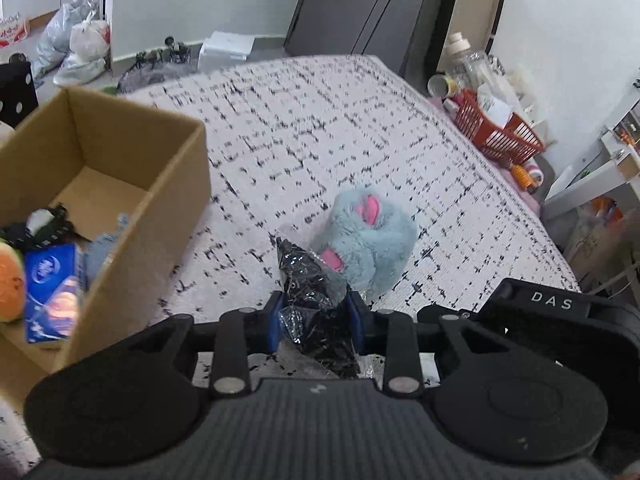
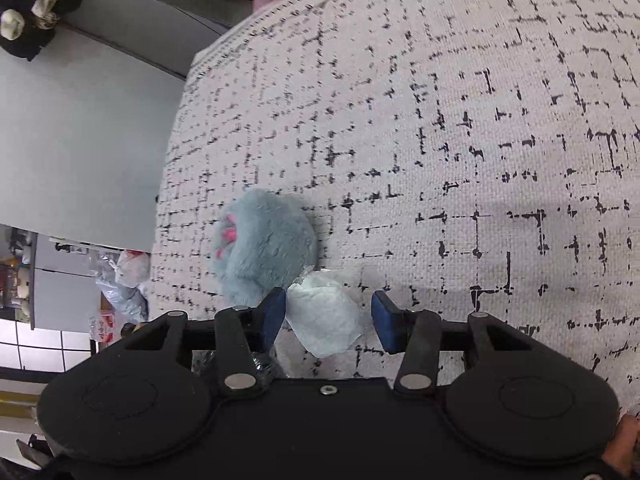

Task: Organize soft objects
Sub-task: 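Carry the white ball and black bag into the box and open both tools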

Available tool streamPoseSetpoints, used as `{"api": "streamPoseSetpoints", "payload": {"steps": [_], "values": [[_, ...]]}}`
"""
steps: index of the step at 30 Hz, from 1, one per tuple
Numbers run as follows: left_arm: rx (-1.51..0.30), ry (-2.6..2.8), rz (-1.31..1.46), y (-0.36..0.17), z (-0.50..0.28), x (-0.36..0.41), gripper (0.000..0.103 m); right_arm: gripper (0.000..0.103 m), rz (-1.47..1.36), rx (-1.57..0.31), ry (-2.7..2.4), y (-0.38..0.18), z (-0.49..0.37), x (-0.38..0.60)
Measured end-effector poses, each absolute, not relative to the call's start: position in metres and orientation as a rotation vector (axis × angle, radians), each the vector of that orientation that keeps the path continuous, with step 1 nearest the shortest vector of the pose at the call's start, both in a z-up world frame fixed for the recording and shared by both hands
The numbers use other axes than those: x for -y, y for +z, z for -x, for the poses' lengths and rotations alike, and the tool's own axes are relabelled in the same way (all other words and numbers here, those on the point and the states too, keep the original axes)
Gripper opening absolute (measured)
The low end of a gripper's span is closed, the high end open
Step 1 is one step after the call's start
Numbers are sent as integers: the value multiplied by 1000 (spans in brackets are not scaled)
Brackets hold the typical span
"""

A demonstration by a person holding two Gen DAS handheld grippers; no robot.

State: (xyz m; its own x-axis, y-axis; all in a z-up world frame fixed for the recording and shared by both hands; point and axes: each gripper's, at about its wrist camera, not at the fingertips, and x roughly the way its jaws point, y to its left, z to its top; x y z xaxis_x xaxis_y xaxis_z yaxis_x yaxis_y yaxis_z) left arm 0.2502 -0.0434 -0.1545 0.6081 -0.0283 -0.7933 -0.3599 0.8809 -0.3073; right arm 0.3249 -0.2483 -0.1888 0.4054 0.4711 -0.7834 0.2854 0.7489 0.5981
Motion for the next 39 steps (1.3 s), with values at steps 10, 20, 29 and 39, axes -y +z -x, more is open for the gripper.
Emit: {"api": "streamPoseSetpoints", "payload": {"steps": [10,20,29,39], "values": [[-830,206,451,-116,-222,26,32,46,-723,-1087,248,-161,-310,237],[-788,212,434,-88,-201,1,32,46,-658,-1008,369,-137,-295,212],[-761,253,442,-72,-186,-35,32,46,-571,-936,435,-118,-281,185],[-731,286,460,-65,-171,-82,32,46,-494,-860,506,-104,-275,152]]}}
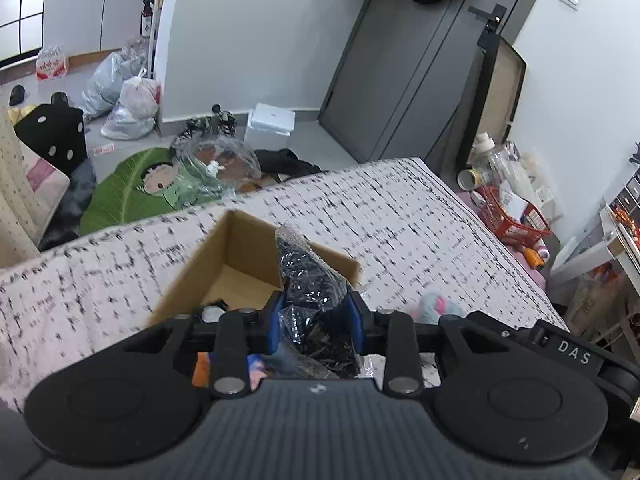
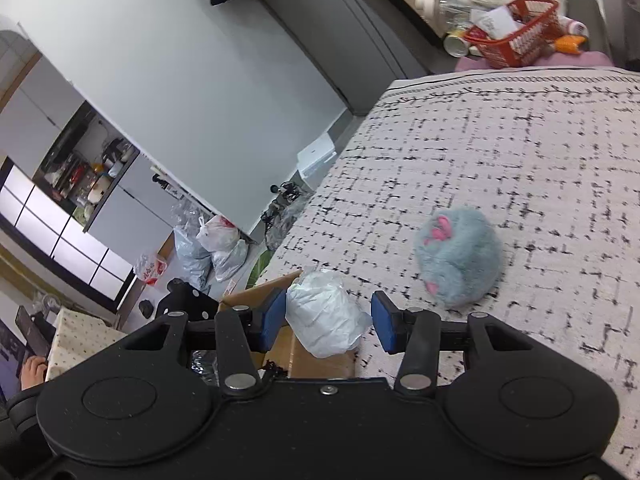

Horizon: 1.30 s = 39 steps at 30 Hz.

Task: Organize soft objects
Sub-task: 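Carry the white ball and black bag into the box and open both tools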

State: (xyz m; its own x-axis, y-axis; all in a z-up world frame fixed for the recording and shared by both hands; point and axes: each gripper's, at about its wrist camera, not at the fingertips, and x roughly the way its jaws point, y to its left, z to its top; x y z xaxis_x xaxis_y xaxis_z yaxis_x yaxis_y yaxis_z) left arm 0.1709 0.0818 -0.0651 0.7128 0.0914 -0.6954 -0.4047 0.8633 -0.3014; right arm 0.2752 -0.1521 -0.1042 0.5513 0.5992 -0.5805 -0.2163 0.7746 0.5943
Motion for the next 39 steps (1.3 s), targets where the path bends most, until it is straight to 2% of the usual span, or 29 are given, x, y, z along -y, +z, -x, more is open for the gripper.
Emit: {"api": "streamPoseSetpoints", "payload": {"steps": [13,29,32,34,39], "values": [[-723,250,463,-74,-173,-139,32,46,-438,-818,531,-97,-270,116],[-782,200,477,-102,-203,-165,33,46,-358,-864,542,-109,-274,71],[-768,170,492,-102,-206,-167,41,46,-344,-875,556,-110,-272,62],[-771,162,501,-102,-208,-170,55,46,-338,-886,566,-111,-272,57],[-772,181,461,-100,-208,-171,57,47,-307,-931,592,-115,-269,48]]}}
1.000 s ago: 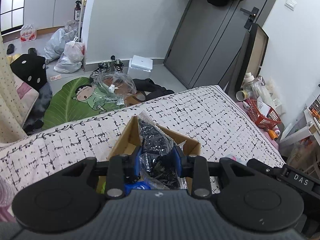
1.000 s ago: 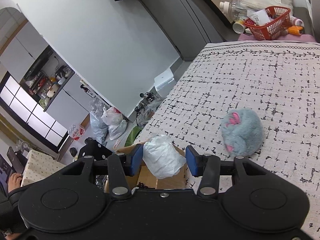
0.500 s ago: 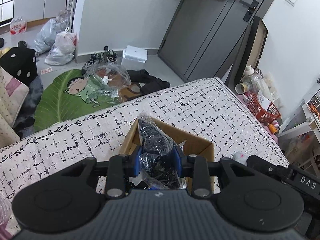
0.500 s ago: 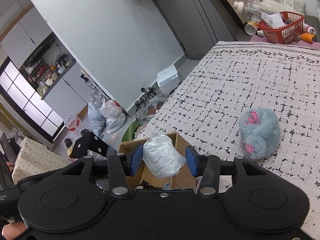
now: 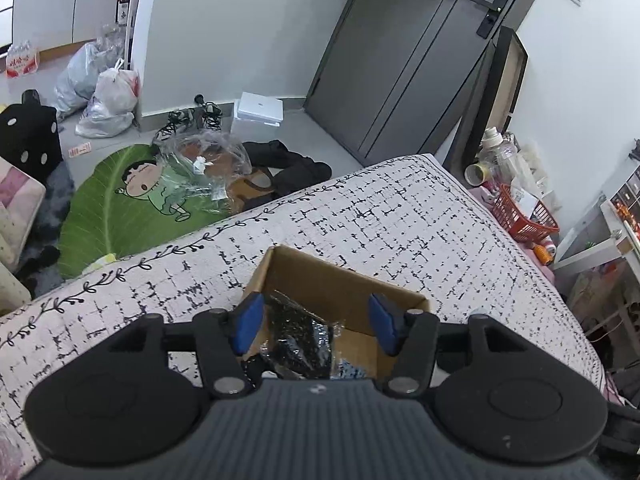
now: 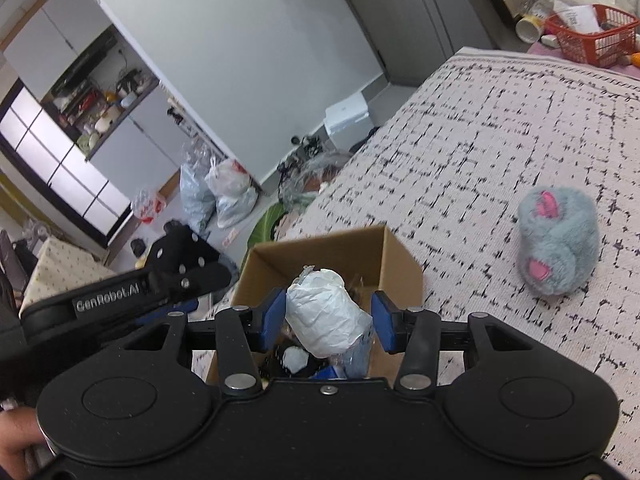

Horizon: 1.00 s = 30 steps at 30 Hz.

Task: Organize soft objects
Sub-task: 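Carry the white ball and black bag into the box and open both tools, then withdraw both tools from the box toward the grey plush mouse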

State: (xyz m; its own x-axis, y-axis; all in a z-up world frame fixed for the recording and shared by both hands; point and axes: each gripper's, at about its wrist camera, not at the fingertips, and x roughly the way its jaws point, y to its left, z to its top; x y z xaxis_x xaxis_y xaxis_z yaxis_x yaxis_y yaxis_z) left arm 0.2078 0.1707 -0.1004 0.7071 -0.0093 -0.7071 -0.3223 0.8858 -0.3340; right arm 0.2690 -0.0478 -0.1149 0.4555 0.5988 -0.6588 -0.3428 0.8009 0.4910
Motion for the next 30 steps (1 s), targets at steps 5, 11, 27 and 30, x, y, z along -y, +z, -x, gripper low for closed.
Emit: {"api": "streamPoseSetpoints", "payload": {"steps": [5,11,27,30], "values": [[-795,196,456,-102,-208,-170,59,52,-284,-980,621,-116,-266,42],[-820,222,421,-97,-206,-163,74,74,-289,-977,595,-110,-263,50],[-840,232,340,-79,-205,-120,82,88,-424,-986,385,-101,-287,123],[-841,227,332,-76,-208,-108,82,88,-461,-983,357,-99,-292,140]]}}
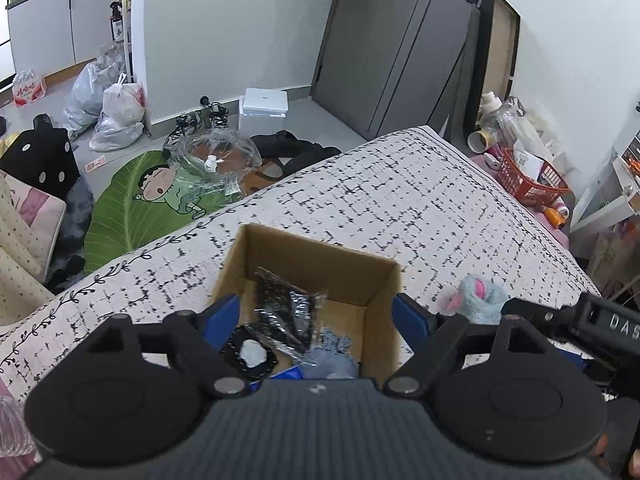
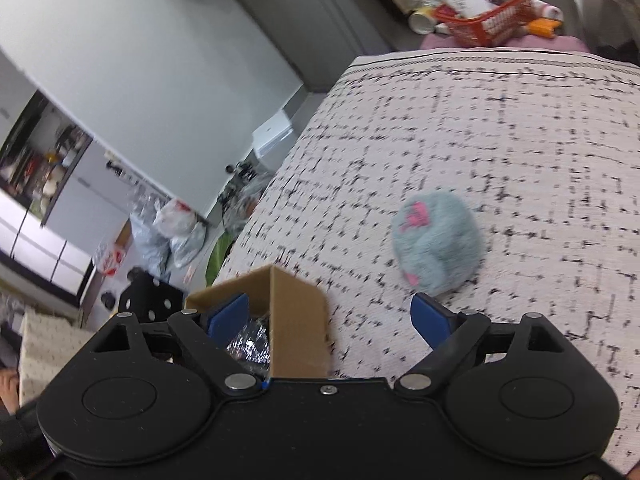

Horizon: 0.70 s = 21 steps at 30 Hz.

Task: Organize soft objects
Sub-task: 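Withdraw both tools from the box toward the grey plush mouse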

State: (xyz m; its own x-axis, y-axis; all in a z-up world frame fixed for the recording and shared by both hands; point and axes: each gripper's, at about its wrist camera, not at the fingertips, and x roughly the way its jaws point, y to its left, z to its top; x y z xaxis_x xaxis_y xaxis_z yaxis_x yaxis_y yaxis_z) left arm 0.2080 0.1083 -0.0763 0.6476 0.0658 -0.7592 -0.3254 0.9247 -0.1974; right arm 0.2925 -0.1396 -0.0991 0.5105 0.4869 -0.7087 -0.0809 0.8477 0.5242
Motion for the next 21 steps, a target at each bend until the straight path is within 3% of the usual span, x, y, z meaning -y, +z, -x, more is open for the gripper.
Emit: {"api": "streamPoseSetpoints", "payload": {"steps": [12,21], "values": [[-826,199,326,-70,-228,-62,82,86,-577,-1003,264,-109,-310,190],[-813,163,348,-77,-246,-26,82,56,-691,-997,259,-124,-321,215]]}}
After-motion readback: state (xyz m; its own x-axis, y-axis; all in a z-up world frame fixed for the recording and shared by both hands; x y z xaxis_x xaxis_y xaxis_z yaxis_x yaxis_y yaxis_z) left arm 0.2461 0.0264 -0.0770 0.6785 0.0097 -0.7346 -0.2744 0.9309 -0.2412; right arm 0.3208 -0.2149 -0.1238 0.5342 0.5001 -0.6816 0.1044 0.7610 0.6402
